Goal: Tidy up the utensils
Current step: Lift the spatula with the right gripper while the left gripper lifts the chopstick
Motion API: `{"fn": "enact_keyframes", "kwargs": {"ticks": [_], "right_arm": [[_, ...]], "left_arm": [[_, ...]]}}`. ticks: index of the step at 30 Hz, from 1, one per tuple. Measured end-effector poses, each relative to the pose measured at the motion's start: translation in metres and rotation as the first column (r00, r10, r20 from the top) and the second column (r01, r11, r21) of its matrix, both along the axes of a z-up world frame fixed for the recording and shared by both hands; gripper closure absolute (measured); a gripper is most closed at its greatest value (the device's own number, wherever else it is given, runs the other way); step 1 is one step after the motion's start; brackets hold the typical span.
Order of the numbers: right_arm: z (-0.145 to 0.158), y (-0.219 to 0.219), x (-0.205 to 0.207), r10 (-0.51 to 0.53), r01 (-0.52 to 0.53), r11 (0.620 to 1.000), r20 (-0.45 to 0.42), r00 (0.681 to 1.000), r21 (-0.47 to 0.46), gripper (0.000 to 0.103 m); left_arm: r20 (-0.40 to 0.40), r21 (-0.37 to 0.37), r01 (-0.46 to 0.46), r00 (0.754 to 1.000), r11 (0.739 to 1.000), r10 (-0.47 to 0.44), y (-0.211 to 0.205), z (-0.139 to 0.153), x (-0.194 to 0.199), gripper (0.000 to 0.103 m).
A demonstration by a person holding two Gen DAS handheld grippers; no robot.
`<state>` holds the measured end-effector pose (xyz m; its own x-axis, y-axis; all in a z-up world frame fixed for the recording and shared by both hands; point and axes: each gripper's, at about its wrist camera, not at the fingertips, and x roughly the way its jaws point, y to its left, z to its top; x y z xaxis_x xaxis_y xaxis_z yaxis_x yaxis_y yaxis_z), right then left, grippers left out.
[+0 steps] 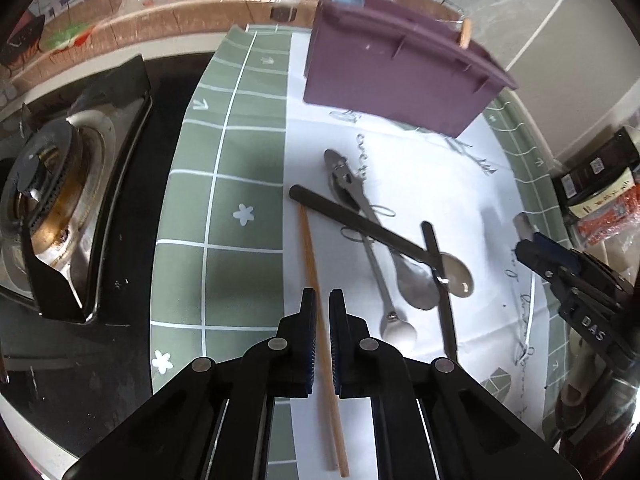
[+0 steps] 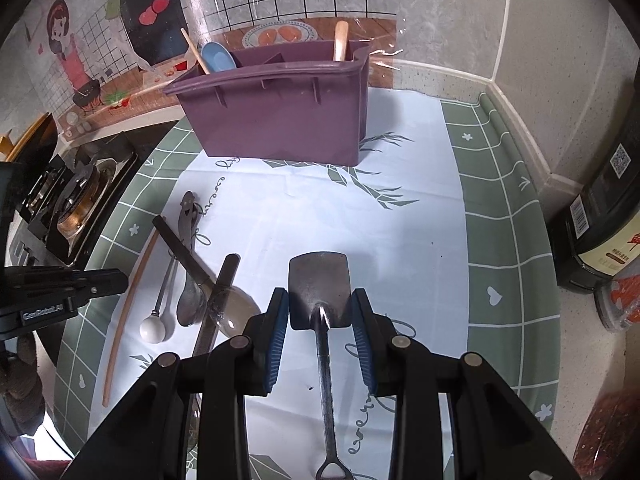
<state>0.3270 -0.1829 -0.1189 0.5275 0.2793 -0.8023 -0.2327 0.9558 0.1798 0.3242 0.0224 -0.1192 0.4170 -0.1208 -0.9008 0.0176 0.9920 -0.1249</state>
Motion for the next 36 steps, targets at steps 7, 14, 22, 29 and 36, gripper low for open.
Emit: {"fn": "enact_keyframes", "kwargs": {"ticks": [7, 14, 22, 29, 36], "right_arm": [[0.000, 0.005, -0.002, 0.011, -0.011, 1.000, -0.007, 1.000, 0.002, 0.073], [-0.004, 0.007, -0.010, 0.024, -0.024, 1.000, -0.016, 1.000, -0.003, 0.073], [-0.010, 0.004, -0.010, 0.011, -0.010, 1.000, -0.034, 0.999, 0.005, 0.073], [-0.009, 0.007, -0.012, 0.015, -0.014, 1.000, -0.025, 1.000, 0.007, 0.073], [-0.003, 0.008, -0.017, 0.005, -0.005, 1.000, 0.008, 1.000, 0.008, 0.073]], "left_arm": [[-0.104, -0.032, -0.081, 0.992, 0.996, 0.077, 0.009, -0.010, 0.010, 0.097], [-0.101, 0.022, -0.025, 0.995, 0.999, 0.027, -0.003, -0.021, 0.001, 0.095], [-0.111, 0.066, -0.025, 0.993, 0.998, 0.032, -0.002, -0.021, -0.002, 0.095], [-0.193, 0.019, -0.088, 0.977, 0.996, 0.090, 0.000, -0.023, 0.014, 0.095], [-0.072, 0.019, -0.063, 0.995, 0.998, 0.064, -0.002, -0.022, -0.003, 0.097]]}}
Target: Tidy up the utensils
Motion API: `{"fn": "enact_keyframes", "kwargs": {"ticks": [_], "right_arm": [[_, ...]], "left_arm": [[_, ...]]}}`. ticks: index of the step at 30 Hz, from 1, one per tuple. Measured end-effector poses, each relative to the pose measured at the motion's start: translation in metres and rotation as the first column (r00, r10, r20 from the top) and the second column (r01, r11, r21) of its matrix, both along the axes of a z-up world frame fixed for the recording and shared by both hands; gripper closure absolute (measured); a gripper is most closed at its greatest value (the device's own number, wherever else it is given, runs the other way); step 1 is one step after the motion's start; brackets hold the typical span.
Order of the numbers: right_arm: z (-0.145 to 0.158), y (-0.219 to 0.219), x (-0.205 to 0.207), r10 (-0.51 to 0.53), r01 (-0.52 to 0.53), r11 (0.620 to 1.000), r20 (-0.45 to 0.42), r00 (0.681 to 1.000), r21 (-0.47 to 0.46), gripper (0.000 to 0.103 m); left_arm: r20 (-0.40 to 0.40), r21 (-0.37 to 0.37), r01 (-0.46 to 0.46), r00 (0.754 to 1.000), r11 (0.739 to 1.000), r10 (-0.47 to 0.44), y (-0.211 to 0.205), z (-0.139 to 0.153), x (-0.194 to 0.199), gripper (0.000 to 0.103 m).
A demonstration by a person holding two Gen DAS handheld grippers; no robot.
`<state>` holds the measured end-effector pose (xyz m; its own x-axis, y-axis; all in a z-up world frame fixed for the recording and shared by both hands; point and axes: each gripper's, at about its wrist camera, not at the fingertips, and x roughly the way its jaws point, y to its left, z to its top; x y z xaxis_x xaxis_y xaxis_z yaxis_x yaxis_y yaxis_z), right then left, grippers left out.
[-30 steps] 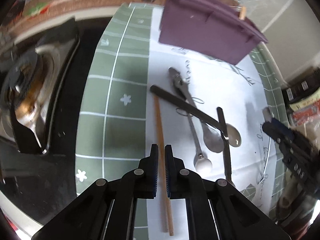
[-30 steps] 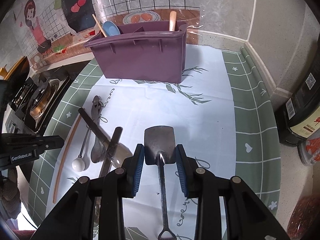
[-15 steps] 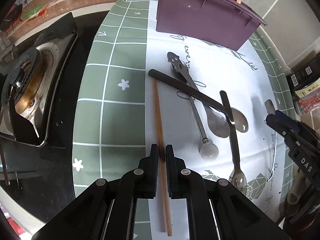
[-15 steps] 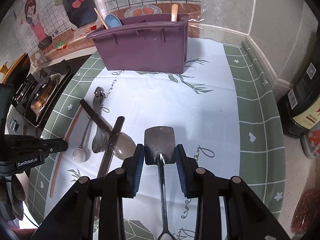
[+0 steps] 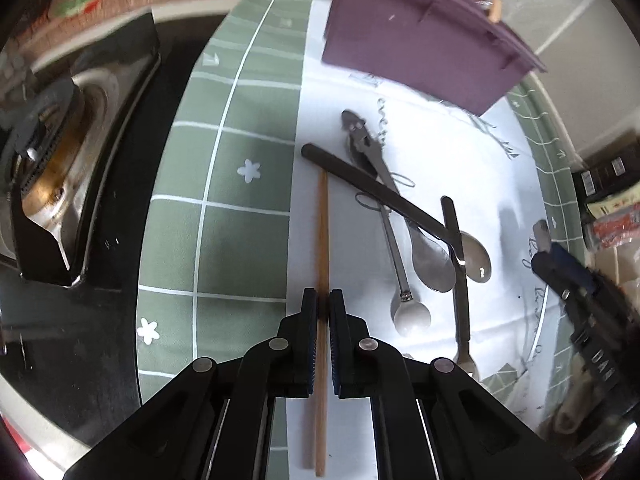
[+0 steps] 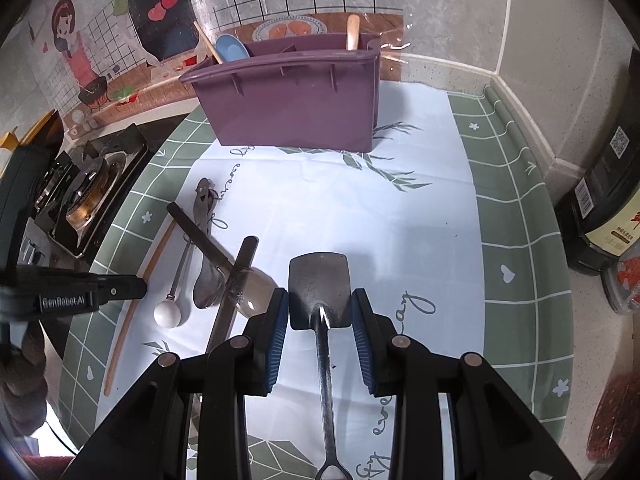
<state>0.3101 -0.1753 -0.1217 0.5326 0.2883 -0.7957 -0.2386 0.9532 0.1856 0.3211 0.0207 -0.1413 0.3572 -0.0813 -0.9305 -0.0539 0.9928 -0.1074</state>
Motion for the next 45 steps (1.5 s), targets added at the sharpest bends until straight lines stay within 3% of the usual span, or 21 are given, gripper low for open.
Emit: {"fn": "enact_keyframes", "kwargs": {"ticks": [2, 5, 9, 13, 26, 34, 40, 42, 43, 44, 45], "right_arm": [[0.002, -0.001, -0.001, -0.003, 0.003, 1.000, 0.015, 1.000, 0.006, 0.073], [0.004, -0.005, -0.003, -0.005, 0.004, 1.000, 0.029, 1.000, 0.022, 0.073], [0.006, -0.006, -0.004, -0.004, 0.003, 1.000, 0.032, 0.999, 0.031, 0.073], [0.006, -0.005, -0.003, -0.003, 0.002, 0.999, 0.033, 0.999, 0.033, 0.073], [0.004, -0.005, -0.003, -0.015, 0.014, 0.999, 0.033, 0.999, 0.039, 0.074], [0.011, -0.011, -0.004, -0.025, 0.022, 0.998, 0.048, 0.999, 0.060, 0.074], [0.039, -0.024, 0.000, -0.070, 0.058, 0.993, 0.118, 0.991, 0.098, 0.074], [0.061, -0.031, 0.002, -0.090, 0.068, 0.989, 0.171, 0.981, 0.129, 0.075], [0.078, -0.035, 0.003, -0.102, 0.072, 0.987, 0.211, 0.972, 0.145, 0.084], [0.092, -0.038, 0.005, -0.104, 0.066, 0.985, 0.241, 0.965, 0.158, 0.100], [0.111, -0.040, 0.006, -0.102, 0.052, 0.983, 0.281, 0.954, 0.177, 0.099]], "left_arm": [[0.052, -0.001, -0.001, 0.999, 1.000, 0.002, 0.001, -0.001, -0.011, 0.097], [0.075, -0.080, -0.036, 0.996, 0.996, 0.042, 0.010, 0.001, -0.021, 0.097], [0.118, -0.112, -0.061, 0.990, 0.992, 0.074, 0.014, 0.016, -0.027, 0.097], [0.169, -0.116, -0.040, 0.984, 0.992, 0.059, 0.012, 0.034, -0.031, 0.098], [0.203, -0.113, -0.009, 0.979, 0.994, 0.032, 0.009, 0.055, -0.044, 0.098], [0.312, -0.119, 0.033, 0.950, 0.992, 0.006, -0.003, 0.088, -0.050, 0.098], [0.458, -0.085, 0.063, 0.889, 0.994, -0.017, -0.015, 0.135, -0.045, 0.098], [0.529, -0.091, 0.079, 0.849, 0.993, -0.019, -0.019, 0.160, -0.039, 0.098], [0.560, -0.091, 0.087, 0.828, 0.992, -0.022, -0.021, 0.172, -0.037, 0.098], [0.600, -0.086, 0.098, 0.800, 0.991, -0.027, -0.025, 0.186, -0.034, 0.098], [0.646, -0.075, 0.110, 0.763, 0.991, -0.036, -0.029, 0.201, -0.031, 0.098]]}}
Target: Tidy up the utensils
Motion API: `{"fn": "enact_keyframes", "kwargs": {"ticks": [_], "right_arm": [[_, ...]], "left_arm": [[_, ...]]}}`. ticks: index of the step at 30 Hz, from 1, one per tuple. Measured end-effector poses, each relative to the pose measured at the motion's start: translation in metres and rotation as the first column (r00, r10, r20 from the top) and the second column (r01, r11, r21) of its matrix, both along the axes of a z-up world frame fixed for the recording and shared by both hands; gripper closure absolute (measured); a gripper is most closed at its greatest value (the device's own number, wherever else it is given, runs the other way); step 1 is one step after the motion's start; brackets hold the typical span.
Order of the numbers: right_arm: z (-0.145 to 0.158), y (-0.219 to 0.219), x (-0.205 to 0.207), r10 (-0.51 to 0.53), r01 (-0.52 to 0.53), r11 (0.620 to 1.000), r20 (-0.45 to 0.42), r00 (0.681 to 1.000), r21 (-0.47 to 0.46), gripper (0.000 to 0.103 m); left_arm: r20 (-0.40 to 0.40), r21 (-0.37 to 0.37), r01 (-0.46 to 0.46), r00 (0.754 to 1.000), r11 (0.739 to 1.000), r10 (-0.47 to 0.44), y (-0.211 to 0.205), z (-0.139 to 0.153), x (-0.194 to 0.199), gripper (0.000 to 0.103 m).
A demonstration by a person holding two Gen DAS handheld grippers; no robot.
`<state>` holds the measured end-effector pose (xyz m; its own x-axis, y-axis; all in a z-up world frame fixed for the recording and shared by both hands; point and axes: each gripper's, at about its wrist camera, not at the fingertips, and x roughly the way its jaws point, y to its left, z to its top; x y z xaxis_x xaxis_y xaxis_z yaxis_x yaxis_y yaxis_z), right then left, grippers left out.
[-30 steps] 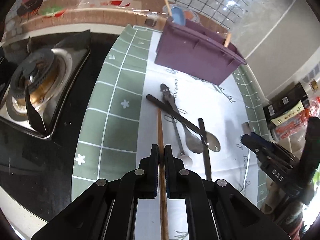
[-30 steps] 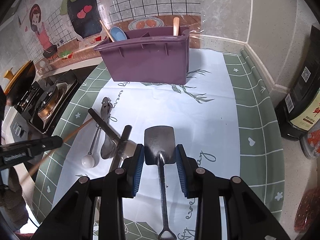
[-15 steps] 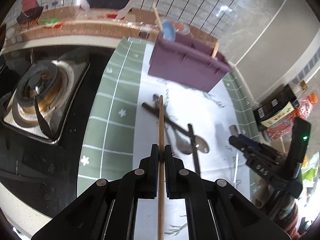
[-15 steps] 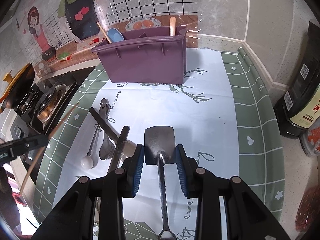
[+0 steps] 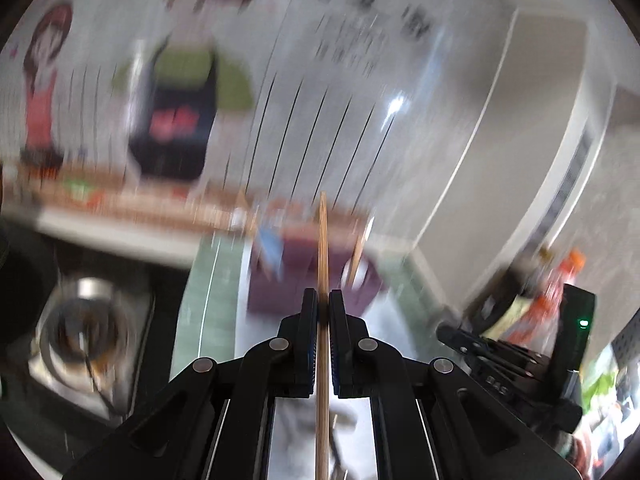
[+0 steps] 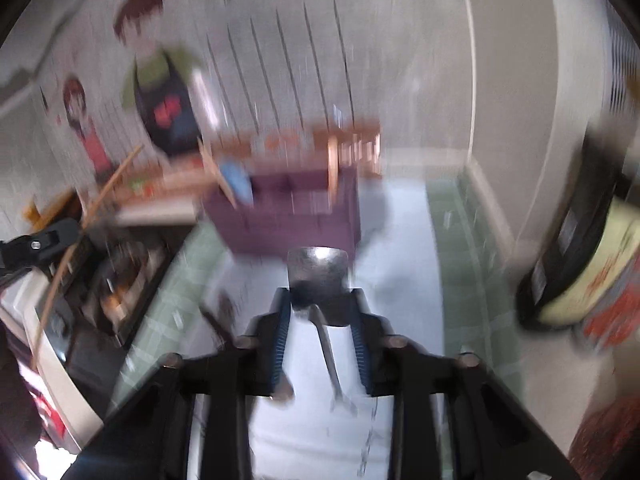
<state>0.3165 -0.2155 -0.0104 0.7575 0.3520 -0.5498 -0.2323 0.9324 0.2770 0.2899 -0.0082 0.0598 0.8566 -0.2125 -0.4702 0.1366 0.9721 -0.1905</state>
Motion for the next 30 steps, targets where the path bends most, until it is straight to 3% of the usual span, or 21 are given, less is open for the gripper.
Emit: {"fn": "enact_keyframes", "kwargs": {"ticks": [4, 8, 14, 16, 19, 21, 22, 23, 26, 30], "right_arm": [[0.059, 0.000, 0.007, -0.015, 0.017, 1.000, 0.145, 0.989, -0.009, 0.097], [0.077, 0.002, 0.010, 0.008, -0.003, 1.000, 0.178, 0.984, -0.030, 0.098], [0.072, -0.002, 0.012, 0.032, -0.027, 0.999, 0.158, 0.987, -0.037, 0.099], [0.062, -0.005, 0.016, 0.011, -0.004, 0.998, 0.127, 0.992, -0.056, 0.099], [0.023, -0.014, 0.036, 0.008, -0.009, 0.997, -0.009, 1.000, -0.081, 0.098], [-0.014, -0.018, 0.051, -0.011, -0.002, 0.994, -0.117, 0.993, -0.114, 0.086], [-0.032, -0.020, 0.058, -0.032, 0.010, 0.991, -0.162, 0.986, -0.133, 0.072], [-0.053, -0.022, 0.065, -0.058, 0.027, 0.988, -0.204, 0.977, -0.151, 0.065], [-0.096, -0.026, 0.088, -0.118, 0.069, 0.982, -0.284, 0.952, -0.178, 0.065], [-0.122, -0.025, 0.126, -0.173, 0.102, 0.966, -0.298, 0.939, -0.238, 0.068]], "left_arm": [[0.136, 0.008, 0.008, 0.991, 1.000, -0.009, -0.010, 0.036, 0.017, 0.098], [0.142, -0.032, 0.008, 0.990, 0.999, -0.003, -0.001, 0.048, 0.029, 0.098], [0.106, -0.015, 0.002, 0.994, 1.000, -0.001, 0.004, 0.035, 0.036, 0.098], [0.095, -0.006, -0.003, 0.996, 1.000, 0.004, 0.006, 0.028, 0.033, 0.098], [0.080, -0.013, -0.006, 0.997, 1.000, 0.007, 0.014, 0.018, 0.029, 0.098], [0.058, -0.020, -0.007, 0.998, 1.000, 0.008, 0.018, 0.009, 0.027, 0.098], [0.049, -0.022, -0.011, 0.999, 1.000, 0.012, 0.021, 0.004, 0.026, 0.098], [0.038, -0.024, -0.018, 0.999, 1.000, 0.019, 0.023, -0.002, 0.026, 0.098], [-0.006, -0.044, -0.037, 0.999, 0.998, 0.037, 0.033, -0.020, 0.024, 0.098], [-0.062, -0.068, -0.049, 0.997, 0.996, 0.045, 0.042, -0.039, 0.023, 0.098]]}}
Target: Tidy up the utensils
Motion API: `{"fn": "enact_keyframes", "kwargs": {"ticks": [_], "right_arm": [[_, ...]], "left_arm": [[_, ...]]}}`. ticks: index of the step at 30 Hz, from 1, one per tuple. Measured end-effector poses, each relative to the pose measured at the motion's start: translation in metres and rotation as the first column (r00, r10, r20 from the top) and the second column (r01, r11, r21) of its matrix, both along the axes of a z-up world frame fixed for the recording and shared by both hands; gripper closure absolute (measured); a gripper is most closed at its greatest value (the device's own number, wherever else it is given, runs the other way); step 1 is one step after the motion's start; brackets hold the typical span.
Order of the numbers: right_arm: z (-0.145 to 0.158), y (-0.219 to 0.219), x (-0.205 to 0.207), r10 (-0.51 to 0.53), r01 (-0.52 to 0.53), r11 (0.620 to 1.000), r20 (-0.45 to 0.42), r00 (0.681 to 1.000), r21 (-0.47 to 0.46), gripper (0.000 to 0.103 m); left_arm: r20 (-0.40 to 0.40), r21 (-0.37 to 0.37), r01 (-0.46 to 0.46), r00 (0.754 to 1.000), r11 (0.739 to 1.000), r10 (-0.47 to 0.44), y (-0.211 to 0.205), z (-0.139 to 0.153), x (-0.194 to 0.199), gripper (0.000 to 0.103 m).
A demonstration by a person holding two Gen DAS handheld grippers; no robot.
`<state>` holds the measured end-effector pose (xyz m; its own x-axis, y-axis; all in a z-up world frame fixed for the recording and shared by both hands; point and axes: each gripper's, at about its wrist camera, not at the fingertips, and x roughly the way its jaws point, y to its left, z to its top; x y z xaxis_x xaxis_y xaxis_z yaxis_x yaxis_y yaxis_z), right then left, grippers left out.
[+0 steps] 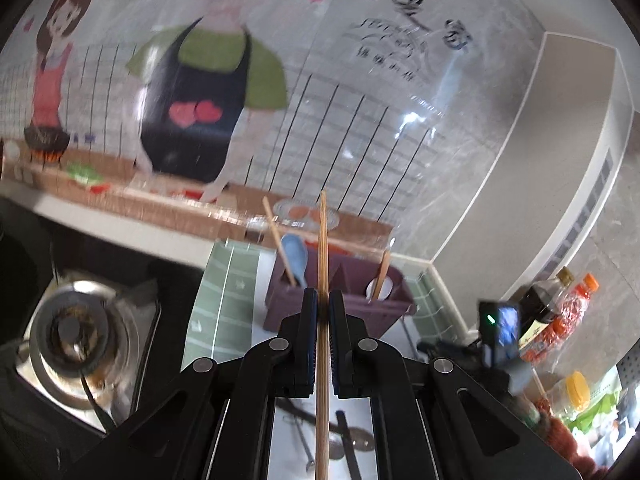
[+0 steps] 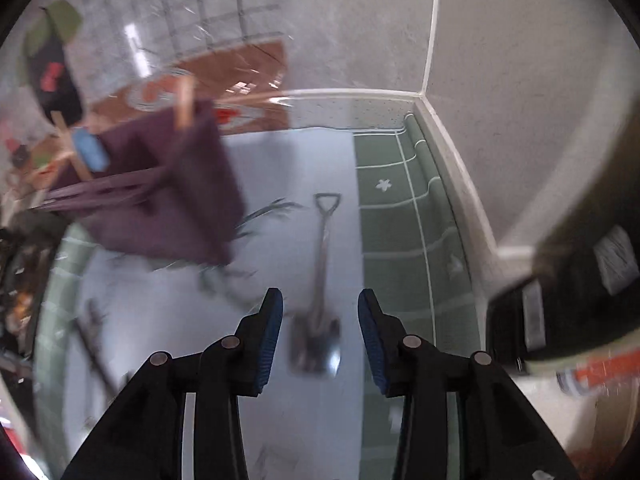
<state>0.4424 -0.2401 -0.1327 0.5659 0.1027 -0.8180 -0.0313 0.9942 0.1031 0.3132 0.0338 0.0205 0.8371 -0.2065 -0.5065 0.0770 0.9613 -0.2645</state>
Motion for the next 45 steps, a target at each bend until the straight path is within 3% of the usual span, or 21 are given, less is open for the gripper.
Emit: {"fn": "enact_keyframes", "kwargs": {"ticks": [4, 6, 8, 12, 16, 18, 21, 25, 32, 40, 45], "right_arm": [[-0.018, 0.017, 0.032, 0.028, -0.031, 0.998, -0.050, 0.998, -0.060, 0.079], [-0.022, 0.019, 0.036, 0.027, -0.029, 0.999, -0.063, 0.998, -0.043, 0.083], [-0.021, 0.017, 0.037, 0.033, -0.034, 0.999, -0.073, 0.997, -0.019, 0.098], [-0.010, 0.004, 0.025, 0.011, -0.009, 1.000, -0.058, 0.998, 0.026, 0.098], [0.019, -0.014, -0.015, 0.025, -0.025, 0.991, 0.003, 1.000, 0.128, 0.098], [0.030, -0.014, -0.036, 0.049, -0.052, 0.988, 0.026, 0.998, 0.148, 0.098], [0.040, -0.005, -0.068, 0.098, -0.103, 0.979, 0.036, 0.995, 0.174, 0.099], [0.047, 0.010, -0.099, 0.157, -0.161, 0.967, 0.038, 0.987, 0.199, 0.099], [0.054, 0.019, -0.122, 0.173, -0.187, 0.951, 0.077, 0.982, 0.247, 0.100], [0.066, 0.017, -0.133, 0.185, -0.206, 0.952, 0.112, 0.976, 0.225, 0.101], [0.067, 0.019, -0.134, 0.190, -0.212, 0.952, 0.116, 0.975, 0.223, 0.101]], "left_arm": [[-0.040, -0.031, -0.003, 0.999, 1.000, 0.001, 0.009, -0.013, -0.001, 0.098], [-0.058, -0.050, -0.001, 0.998, 0.999, -0.002, 0.012, -0.016, -0.001, 0.098], [-0.071, -0.062, 0.001, 0.997, 0.998, -0.006, 0.015, -0.018, 0.000, 0.098], [-0.083, -0.067, 0.000, 0.997, 0.998, -0.006, 0.014, -0.021, -0.001, 0.098], [-0.094, -0.056, 0.012, 0.995, 0.998, -0.017, 0.008, -0.025, 0.000, 0.098], [-0.140, -0.031, 0.031, 0.990, 0.999, -0.035, 0.002, -0.038, 0.000, 0.098], [-0.259, 0.012, 0.062, 0.964, 0.998, -0.057, -0.007, -0.068, 0.003, 0.098], [-0.410, 0.013, 0.076, 0.910, 0.997, -0.063, -0.011, -0.109, 0.003, 0.098], [-0.481, 0.017, 0.084, 0.874, 0.996, -0.065, -0.018, -0.131, -0.005, 0.098], [-0.546, 0.042, 0.084, 0.836, 0.996, -0.047, -0.027, -0.145, -0.001, 0.098], [-0.619, 0.025, 0.105, 0.783, 0.994, -0.067, -0.030, -0.157, 0.016, 0.098]]}}
